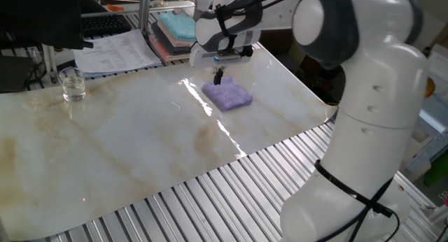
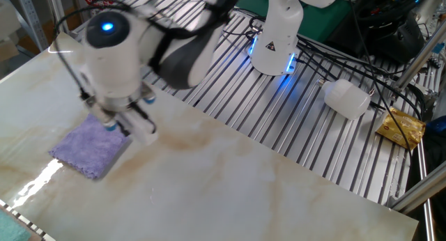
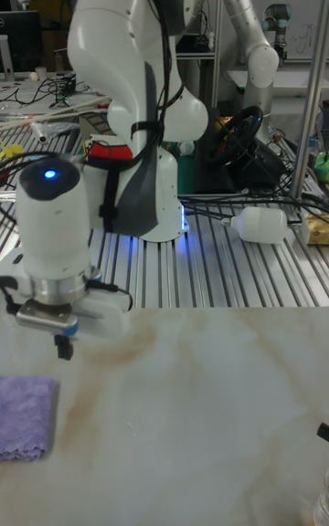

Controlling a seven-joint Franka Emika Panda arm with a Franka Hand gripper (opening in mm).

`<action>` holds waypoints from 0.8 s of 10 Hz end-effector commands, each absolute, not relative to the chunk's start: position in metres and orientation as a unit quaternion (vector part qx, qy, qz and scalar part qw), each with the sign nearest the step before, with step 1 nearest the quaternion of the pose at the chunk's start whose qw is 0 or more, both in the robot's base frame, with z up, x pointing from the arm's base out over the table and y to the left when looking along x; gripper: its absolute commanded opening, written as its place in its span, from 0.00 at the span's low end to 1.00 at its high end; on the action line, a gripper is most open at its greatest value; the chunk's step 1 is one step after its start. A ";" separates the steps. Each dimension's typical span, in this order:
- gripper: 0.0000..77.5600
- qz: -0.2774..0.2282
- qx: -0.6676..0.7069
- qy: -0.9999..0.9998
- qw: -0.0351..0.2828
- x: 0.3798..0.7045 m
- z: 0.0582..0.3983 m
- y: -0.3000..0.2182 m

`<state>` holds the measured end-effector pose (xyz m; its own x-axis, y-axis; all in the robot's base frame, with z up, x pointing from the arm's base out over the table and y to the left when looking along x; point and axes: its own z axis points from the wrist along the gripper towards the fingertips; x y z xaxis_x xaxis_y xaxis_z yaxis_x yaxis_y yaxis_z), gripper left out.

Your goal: Clean the tabletop with a sponge

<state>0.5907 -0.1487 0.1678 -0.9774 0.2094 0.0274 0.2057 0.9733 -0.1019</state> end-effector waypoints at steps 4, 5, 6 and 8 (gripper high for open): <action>0.00 0.019 -0.132 -0.991 0.014 0.606 0.162 -0.168; 0.00 0.020 -0.136 -0.990 0.014 0.606 0.162 -0.168; 0.00 0.003 -0.161 -0.987 0.016 0.606 0.162 -0.168; 0.00 0.008 -0.194 -0.981 0.015 0.606 0.162 -0.168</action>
